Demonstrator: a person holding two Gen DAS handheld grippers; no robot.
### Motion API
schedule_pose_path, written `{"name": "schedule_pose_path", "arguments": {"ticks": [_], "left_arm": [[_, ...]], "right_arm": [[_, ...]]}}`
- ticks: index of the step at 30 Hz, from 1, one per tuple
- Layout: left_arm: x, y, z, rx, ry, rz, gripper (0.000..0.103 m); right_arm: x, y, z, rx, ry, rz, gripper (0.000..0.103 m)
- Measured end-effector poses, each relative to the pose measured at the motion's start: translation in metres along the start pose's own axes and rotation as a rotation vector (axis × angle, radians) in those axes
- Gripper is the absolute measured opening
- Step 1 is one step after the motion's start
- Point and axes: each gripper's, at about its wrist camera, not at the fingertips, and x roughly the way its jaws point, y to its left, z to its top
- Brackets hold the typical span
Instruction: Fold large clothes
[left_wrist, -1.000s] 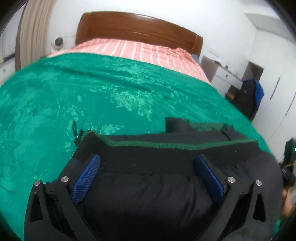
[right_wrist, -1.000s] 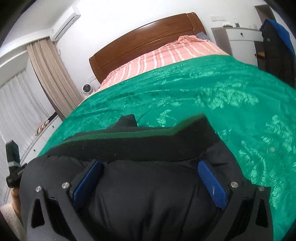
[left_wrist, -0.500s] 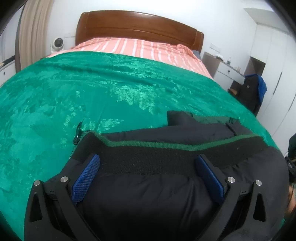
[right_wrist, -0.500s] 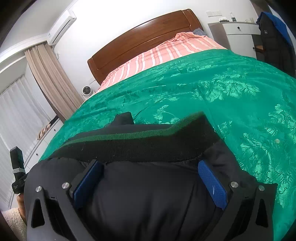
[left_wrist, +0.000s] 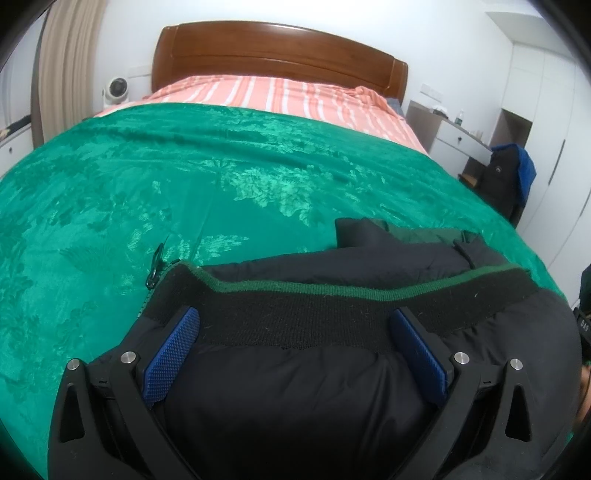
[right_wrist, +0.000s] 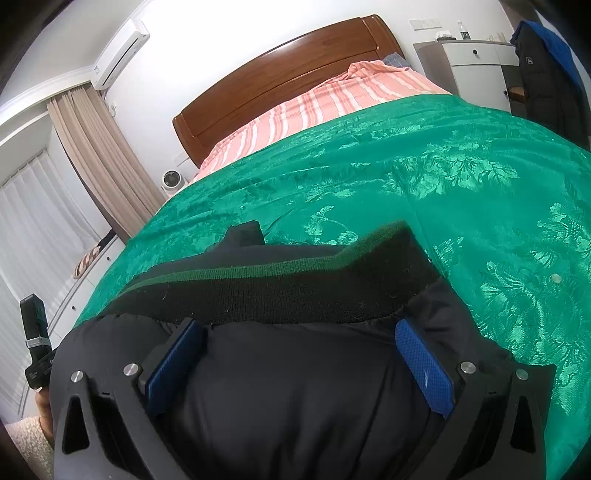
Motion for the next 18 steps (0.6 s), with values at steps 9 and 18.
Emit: {"name": "schedule_pose_path", "arguments": {"ticks": [9,18], "left_arm": [[0.0024,0.0016,-0.0007,-0.006,0.002,-0.005,0.103],[0.0062,0.0016,0.0000,-0.004,0.017,0.001,0.103]], "right_arm": [[0.0004,-0.0010,-0.0006,0.005,-0.003,0.005,0.102],[-0.0006,-0.0060,-0.0018,0.030,-0.022,0.035,0.102]]}}
